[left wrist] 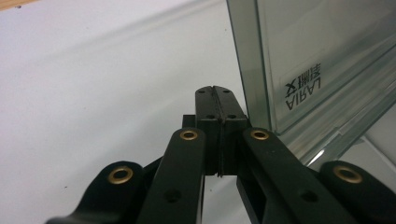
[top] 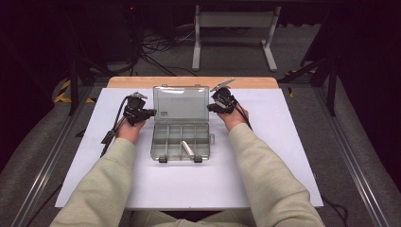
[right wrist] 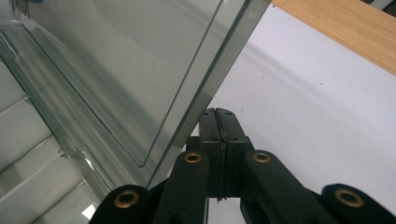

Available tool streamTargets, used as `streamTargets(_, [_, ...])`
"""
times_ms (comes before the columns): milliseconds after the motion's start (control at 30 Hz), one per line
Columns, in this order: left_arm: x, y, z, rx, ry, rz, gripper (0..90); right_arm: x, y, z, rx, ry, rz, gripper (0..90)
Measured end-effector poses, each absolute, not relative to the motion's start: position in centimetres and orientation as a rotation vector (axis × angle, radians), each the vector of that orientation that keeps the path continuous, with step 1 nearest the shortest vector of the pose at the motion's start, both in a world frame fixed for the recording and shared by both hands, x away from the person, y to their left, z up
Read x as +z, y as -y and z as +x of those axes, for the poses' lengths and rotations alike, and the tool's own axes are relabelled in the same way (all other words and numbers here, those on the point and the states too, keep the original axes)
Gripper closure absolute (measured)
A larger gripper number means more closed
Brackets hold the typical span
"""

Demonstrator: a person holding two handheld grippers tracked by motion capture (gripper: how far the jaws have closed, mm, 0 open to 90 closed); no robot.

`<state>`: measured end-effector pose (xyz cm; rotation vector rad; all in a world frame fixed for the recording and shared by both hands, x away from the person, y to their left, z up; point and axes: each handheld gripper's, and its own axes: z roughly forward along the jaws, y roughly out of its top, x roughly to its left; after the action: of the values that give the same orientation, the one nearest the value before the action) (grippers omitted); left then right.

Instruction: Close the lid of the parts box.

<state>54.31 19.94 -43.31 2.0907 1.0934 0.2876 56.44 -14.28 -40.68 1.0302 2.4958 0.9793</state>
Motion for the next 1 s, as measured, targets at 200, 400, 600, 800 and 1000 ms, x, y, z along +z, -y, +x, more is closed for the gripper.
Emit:
streamTargets(200, [-43.0, -20.0, 54.1, 0.296, -1.086, 2.076, 89.5, -40.2, 14.4, 56.2, 0.997, -2.487, 1.020, 90.0])
streamTargets(400, [-42.7, -20.0, 53.9, 0.293, -1.078, 2.073, 89.5, -39.7, 14.5, 55.9, 1.018, -2.482, 1.015, 90.0])
streamTargets(600, [-42.3, -20.1, 53.6, 0.303, -1.061, 2.066, 89.4, -39.2, 14.6, 55.6, 1.042, -2.476, 1.000, 90.0])
streamTargets(800, [-41.9, -20.1, 53.3, 0.306, -1.048, 2.074, 89.4, -38.6, 14.7, 55.2, 1.070, -2.469, 0.988, 90.0])
streamTargets(1000, [-41.5, -20.3, 53.0, 0.312, -1.045, 2.064, 89.4, -38.2, 14.9, 54.8, 1.092, -2.464, 0.977, 90.0])
